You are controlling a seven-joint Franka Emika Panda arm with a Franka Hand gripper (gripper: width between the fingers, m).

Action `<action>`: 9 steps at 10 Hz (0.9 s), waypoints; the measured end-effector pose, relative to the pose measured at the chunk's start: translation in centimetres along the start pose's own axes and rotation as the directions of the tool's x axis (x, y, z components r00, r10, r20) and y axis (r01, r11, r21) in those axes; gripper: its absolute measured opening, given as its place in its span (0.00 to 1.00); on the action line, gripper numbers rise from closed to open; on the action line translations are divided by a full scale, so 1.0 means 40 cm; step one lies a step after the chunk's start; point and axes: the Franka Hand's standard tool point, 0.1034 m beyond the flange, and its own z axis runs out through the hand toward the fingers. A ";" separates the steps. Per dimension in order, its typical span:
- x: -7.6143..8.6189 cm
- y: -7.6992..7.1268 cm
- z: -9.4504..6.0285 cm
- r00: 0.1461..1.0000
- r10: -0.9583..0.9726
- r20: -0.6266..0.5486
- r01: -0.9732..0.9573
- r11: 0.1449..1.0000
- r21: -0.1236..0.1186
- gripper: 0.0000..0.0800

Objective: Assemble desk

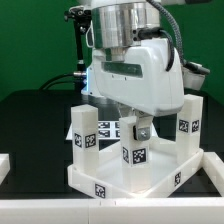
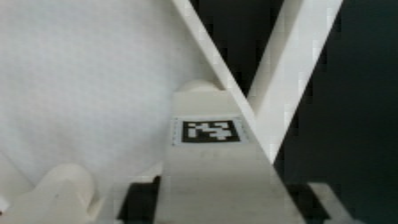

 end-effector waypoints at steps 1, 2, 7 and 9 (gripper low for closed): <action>-0.012 0.002 0.000 0.978 0.207 0.030 -0.206 0.978 -0.015 0.36; -0.017 -0.003 0.003 0.907 0.419 0.041 -0.419 0.908 -0.004 0.36; -0.024 -0.011 0.009 0.812 0.581 0.065 -0.583 0.812 0.030 0.45; -0.021 -0.010 0.012 0.948 0.315 0.042 -0.316 0.948 0.039 0.77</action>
Offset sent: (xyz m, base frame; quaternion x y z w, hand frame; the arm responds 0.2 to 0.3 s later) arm 0.0127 -0.0024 -0.0044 0.1156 -0.0365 0.4281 0.8955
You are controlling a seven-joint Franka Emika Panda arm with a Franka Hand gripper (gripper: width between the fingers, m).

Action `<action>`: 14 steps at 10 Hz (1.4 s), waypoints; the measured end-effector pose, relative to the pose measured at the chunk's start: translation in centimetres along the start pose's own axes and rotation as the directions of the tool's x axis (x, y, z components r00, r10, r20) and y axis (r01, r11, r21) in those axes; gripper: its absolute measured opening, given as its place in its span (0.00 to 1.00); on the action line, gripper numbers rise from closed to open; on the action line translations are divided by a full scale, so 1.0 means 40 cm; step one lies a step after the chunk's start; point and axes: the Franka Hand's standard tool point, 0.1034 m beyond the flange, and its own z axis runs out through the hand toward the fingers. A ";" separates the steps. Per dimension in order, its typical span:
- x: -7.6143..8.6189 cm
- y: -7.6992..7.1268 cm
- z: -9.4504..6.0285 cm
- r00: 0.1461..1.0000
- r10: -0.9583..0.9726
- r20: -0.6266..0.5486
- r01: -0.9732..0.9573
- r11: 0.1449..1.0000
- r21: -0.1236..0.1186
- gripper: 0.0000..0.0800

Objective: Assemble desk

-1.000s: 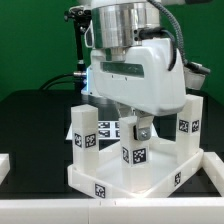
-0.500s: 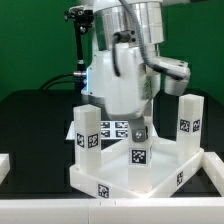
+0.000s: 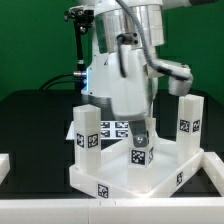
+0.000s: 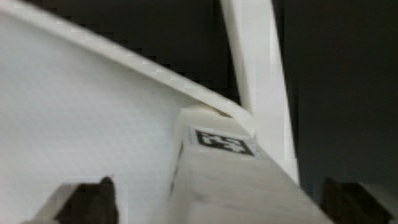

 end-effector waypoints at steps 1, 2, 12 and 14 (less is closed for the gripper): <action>-0.008 -0.002 -0.001 0.985 -0.172 0.002 0.172 0.985 -0.010 0.77; -0.012 -0.003 -0.002 0.957 -0.290 0.009 0.290 0.957 -0.018 0.80; 0.006 -0.015 -0.014 0.594 -0.804 -0.020 0.799 0.593 -0.103 0.47; 0.006 -0.014 -0.013 0.686 -0.727 -0.031 0.722 0.685 -0.101 0.36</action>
Offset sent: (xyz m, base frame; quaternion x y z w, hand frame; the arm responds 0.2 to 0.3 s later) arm 0.0000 0.0000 0.0000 0.0000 0.0000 -0.1938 0.9810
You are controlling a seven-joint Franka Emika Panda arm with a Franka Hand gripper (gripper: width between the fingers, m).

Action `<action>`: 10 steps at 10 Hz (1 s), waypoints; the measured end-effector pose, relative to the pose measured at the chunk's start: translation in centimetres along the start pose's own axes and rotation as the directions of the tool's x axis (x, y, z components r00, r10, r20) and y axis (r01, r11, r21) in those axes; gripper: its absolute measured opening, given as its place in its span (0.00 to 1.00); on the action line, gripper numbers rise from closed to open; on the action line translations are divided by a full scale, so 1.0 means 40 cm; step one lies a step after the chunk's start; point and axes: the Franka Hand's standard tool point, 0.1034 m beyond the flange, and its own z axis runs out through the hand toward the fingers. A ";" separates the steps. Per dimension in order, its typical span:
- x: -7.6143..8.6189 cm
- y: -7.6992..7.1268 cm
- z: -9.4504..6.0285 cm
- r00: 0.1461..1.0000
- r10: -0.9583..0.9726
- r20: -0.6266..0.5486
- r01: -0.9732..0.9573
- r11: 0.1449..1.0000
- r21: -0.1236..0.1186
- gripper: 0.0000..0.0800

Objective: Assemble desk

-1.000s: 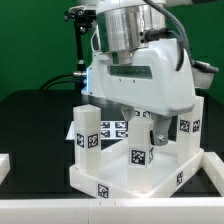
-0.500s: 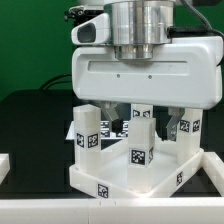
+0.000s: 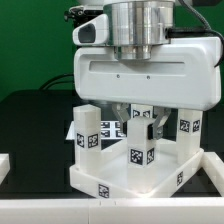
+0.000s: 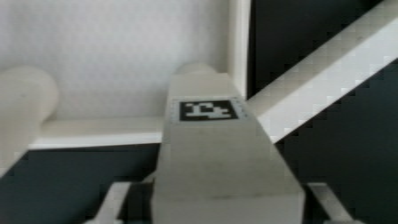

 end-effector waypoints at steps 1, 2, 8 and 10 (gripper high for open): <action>0.002 0.009 -0.002 0.993 0.121 0.009 -0.121 0.993 -0.013 0.36; 0.008 0.039 -0.004 0.971 0.237 0.024 -0.236 0.970 -0.054 0.36; 0.068 0.125 -0.013 0.676 0.734 -0.064 -0.737 0.673 -0.055 0.36; 0.067 0.125 -0.011 0.687 0.724 -0.063 -0.727 0.685 -0.056 0.43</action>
Offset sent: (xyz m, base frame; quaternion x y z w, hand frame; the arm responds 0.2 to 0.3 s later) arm -0.0138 -0.0135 0.0065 -0.0181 -0.0180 0.4383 0.8984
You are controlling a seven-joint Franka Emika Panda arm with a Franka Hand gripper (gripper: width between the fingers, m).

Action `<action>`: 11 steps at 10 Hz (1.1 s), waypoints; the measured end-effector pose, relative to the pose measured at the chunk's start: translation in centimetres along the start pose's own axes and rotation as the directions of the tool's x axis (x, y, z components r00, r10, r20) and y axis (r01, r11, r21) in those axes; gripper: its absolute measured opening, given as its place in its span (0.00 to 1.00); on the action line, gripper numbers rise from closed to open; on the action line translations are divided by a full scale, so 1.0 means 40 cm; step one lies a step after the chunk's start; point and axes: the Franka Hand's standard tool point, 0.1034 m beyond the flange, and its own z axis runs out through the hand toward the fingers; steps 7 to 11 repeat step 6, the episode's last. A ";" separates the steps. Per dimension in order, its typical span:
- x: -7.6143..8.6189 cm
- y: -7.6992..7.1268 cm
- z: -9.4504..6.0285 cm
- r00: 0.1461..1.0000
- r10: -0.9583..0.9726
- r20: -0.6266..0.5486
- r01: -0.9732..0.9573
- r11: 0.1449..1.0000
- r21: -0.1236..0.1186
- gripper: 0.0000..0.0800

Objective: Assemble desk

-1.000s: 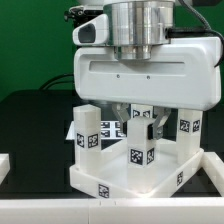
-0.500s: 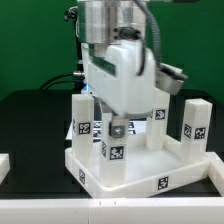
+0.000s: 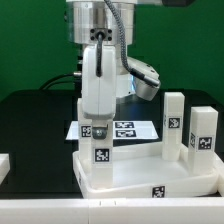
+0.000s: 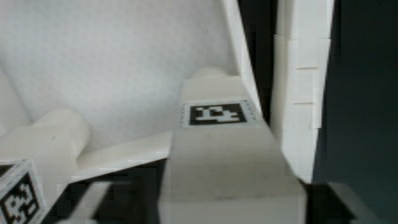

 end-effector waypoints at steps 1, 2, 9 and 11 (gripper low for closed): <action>-0.002 0.000 0.000 1.000 -0.001 0.000 0.001 1.000 0.000 0.64; -0.011 -0.003 -0.007 1.000 -0.001 0.007 0.001 1.000 0.006 0.64; -0.016 -0.027 -0.068 0.999 -0.019 0.029 0.018 0.999 0.028 0.81; -0.016 -0.027 -0.068 0.999 -0.019 0.029 0.018 0.999 0.028 0.81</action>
Offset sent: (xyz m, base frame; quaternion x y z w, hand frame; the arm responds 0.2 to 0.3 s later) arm 0.0111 -0.0040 0.0496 0.0142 -0.0318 -0.0056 0.9994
